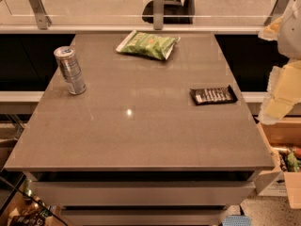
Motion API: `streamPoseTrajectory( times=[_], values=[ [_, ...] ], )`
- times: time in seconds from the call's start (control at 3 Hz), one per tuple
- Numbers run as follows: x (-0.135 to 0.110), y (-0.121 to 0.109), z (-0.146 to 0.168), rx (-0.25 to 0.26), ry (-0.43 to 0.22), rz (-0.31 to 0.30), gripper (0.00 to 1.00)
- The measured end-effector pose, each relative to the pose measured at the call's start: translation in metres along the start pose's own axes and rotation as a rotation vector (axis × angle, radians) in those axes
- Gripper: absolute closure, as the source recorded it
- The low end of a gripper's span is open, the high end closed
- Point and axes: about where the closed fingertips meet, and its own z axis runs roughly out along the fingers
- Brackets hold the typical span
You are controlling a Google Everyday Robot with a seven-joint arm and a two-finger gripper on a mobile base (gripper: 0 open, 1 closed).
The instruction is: Move rxbar chocolate near redbull can
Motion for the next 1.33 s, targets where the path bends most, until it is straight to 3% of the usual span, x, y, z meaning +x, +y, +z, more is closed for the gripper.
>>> streamPoseTrajectory(
  times=[0.33,1.33],
  values=[
    [-0.003,-0.002,-0.001,0.007,0.005,-0.013,0.00],
    [-0.025,-0.025,0.025,-0.022,0.027,-0.200,0.00]
  ],
)
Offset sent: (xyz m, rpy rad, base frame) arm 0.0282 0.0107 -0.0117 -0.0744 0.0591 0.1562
